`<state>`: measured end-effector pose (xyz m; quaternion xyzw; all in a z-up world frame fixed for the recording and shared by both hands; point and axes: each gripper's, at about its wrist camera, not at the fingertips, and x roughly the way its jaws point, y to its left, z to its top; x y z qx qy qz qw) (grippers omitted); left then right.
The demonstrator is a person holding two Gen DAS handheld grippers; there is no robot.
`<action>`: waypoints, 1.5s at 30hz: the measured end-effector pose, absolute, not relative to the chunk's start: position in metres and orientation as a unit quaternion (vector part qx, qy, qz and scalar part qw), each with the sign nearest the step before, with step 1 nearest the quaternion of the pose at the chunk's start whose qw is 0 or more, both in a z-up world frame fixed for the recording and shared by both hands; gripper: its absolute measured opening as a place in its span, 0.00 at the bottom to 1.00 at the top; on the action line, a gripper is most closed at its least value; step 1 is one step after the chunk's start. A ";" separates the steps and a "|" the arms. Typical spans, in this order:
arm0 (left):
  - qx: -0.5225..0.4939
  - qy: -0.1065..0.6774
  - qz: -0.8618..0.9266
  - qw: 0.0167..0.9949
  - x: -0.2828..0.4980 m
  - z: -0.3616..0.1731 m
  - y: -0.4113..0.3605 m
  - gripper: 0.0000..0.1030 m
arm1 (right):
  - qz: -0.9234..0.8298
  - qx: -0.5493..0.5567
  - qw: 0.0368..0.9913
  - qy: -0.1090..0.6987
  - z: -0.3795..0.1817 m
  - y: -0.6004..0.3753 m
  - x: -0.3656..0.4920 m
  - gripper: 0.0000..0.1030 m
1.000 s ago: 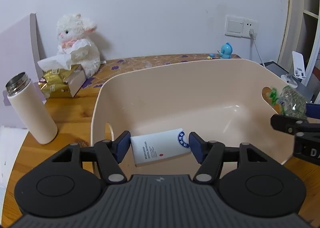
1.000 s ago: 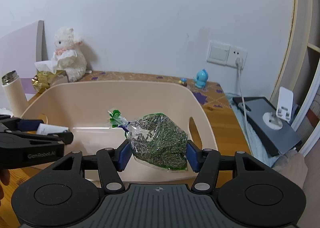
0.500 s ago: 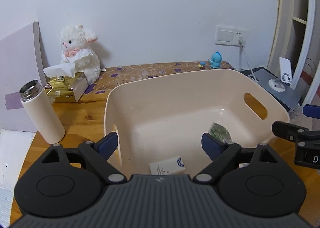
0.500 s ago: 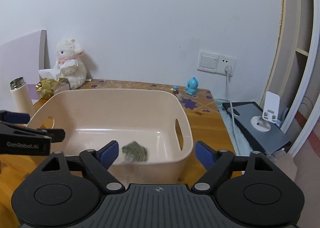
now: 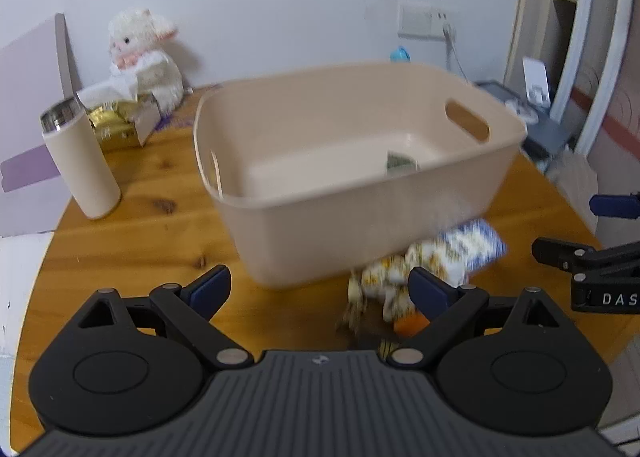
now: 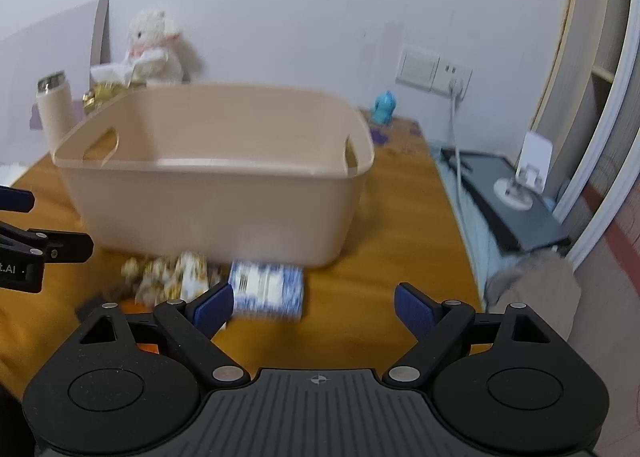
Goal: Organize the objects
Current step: 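Grasp the black gold-lettered box with the left tool while the right tool grasps the orange cloth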
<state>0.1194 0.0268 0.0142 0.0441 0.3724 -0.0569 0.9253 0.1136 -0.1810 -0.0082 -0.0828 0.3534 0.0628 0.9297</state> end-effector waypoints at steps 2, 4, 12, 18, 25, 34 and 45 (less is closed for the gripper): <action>0.049 0.383 -0.063 0.920 0.114 0.006 0.027 0.93 | 0.066 -0.083 0.925 0.364 -0.017 -0.180 0.109 0.86; 0.051 0.392 -0.072 0.916 0.110 -0.001 0.027 0.93 | 0.071 -0.081 0.921 0.374 -0.025 -0.179 0.106 0.86; 0.066 0.423 -0.108 0.897 0.104 -0.028 0.024 0.93 | 0.096 -0.069 0.912 0.394 -0.044 -0.168 0.097 0.86; 0.060 0.435 -0.124 0.890 0.113 -0.049 0.024 0.93 | 0.115 -0.066 0.907 0.401 -0.056 -0.158 0.102 0.86; 0.047 0.433 -0.124 0.892 0.123 -0.060 0.037 0.91 | 0.131 -0.048 0.903 0.405 -0.067 -0.146 0.114 0.76; 0.052 0.408 -0.162 0.897 0.129 -0.061 0.040 0.71 | 0.162 -0.043 0.901 0.400 -0.070 -0.131 0.122 0.54; 0.069 0.401 -0.191 0.893 0.123 -0.059 0.034 0.46 | 0.186 -0.056 0.900 0.390 -0.069 -0.119 0.118 0.02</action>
